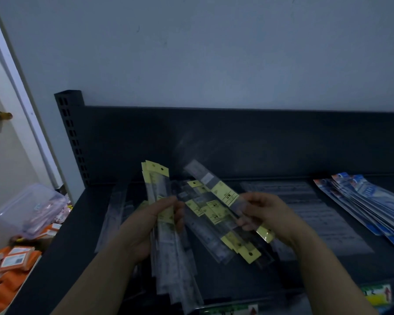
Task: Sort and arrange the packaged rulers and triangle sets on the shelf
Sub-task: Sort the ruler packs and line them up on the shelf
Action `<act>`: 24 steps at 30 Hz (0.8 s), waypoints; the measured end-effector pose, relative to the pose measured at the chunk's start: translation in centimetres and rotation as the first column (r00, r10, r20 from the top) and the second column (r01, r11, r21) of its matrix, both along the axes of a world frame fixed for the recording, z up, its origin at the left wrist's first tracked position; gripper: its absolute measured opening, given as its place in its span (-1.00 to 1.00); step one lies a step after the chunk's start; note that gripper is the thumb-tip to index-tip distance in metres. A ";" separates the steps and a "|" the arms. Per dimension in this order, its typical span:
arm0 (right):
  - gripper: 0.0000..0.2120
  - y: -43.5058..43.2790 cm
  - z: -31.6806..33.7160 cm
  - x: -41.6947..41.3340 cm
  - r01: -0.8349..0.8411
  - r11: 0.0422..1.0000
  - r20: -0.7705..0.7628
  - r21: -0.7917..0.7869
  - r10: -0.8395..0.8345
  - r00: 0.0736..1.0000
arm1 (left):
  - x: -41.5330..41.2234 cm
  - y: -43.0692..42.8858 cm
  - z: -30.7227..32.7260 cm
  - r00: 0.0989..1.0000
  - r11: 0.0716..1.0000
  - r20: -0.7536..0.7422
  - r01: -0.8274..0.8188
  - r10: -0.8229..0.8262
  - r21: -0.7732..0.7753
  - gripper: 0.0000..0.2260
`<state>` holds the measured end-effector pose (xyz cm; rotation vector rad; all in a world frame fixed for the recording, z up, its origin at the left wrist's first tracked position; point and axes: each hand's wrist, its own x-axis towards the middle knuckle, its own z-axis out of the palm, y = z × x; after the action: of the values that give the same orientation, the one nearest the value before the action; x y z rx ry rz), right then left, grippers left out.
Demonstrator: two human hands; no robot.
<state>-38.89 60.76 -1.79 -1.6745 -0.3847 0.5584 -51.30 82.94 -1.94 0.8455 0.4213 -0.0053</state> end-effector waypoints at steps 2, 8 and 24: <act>-0.79 -0.9 0.6 -0.1 -0.130 0.991 -0.017 0.037 0.130 0.991 | 0.2 0.1 0.3 1.000 0.999 0.010 -0.027 0.027 0.024 -0.83; -0.70 -2.0 0.9 -0.3 -0.210 0.976 0.000 -0.052 0.210 0.978 | 0.9 0.4 0.7 0.986 0.986 0.013 -0.164 0.164 0.015 -0.93; -0.88 0.1 0.4 1.7 0.393 0.824 -0.251 0.409 -0.312 0.916 | -0.3 -1.1 1.5 0.996 0.987 -0.020 0.090 -0.088 0.133 -0.71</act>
<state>-37.19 60.89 -1.40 -1.1910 -0.0567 0.2994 -51.63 81.87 -0.48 0.9964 0.3998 -0.0657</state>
